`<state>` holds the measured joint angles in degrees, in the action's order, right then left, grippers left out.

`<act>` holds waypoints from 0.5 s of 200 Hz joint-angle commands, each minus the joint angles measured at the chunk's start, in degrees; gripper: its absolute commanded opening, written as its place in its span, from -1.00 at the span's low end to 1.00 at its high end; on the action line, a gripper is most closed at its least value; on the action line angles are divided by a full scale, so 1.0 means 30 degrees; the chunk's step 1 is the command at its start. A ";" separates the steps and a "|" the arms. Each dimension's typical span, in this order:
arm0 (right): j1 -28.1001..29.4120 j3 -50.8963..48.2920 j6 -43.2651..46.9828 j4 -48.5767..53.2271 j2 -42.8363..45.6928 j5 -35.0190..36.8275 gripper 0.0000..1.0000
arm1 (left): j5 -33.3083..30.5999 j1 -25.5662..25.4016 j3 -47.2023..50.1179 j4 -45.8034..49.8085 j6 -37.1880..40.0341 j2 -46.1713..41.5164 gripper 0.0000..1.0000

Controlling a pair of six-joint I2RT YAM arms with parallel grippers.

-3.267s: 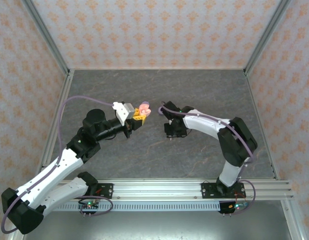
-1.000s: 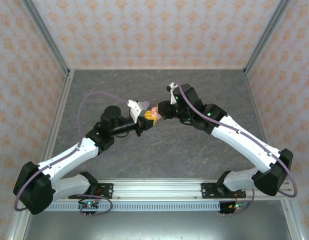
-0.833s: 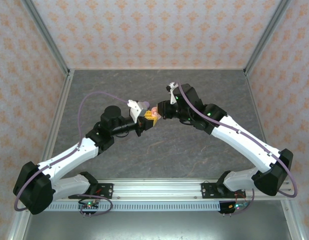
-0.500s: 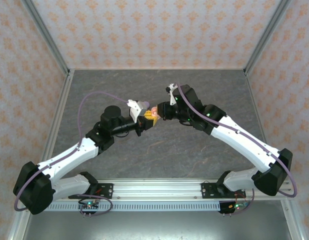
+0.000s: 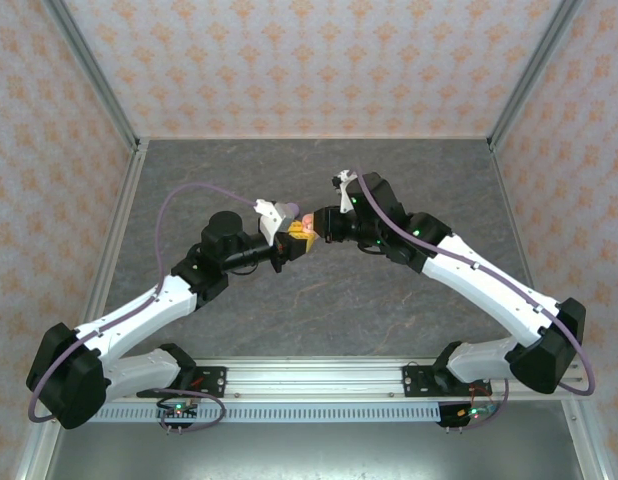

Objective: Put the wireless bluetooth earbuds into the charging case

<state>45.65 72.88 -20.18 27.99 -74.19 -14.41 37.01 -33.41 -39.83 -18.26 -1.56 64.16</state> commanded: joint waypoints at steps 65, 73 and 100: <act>0.0194 -0.0575 -0.0562 -0.0817 0.0764 -0.1283 -0.48 | -0.0048 -0.0143 -0.0870 -0.1206 -0.0195 -0.0380 -1.00; 0.0187 -0.0523 -0.0563 -0.0932 0.0889 -0.1318 -0.46 | -0.0034 -0.0143 -0.0863 -0.1208 -0.0184 -0.0436 -1.00; 0.0193 -0.0357 -0.0553 -0.1176 0.1313 -0.1289 -0.37 | -0.0004 -0.0143 -0.0788 -0.1274 -0.0197 -0.0622 -1.00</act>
<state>45.58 71.92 -21.43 26.85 -72.84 -15.09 37.06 -33.41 -40.07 -18.50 -1.56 64.01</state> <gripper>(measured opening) 0.300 0.180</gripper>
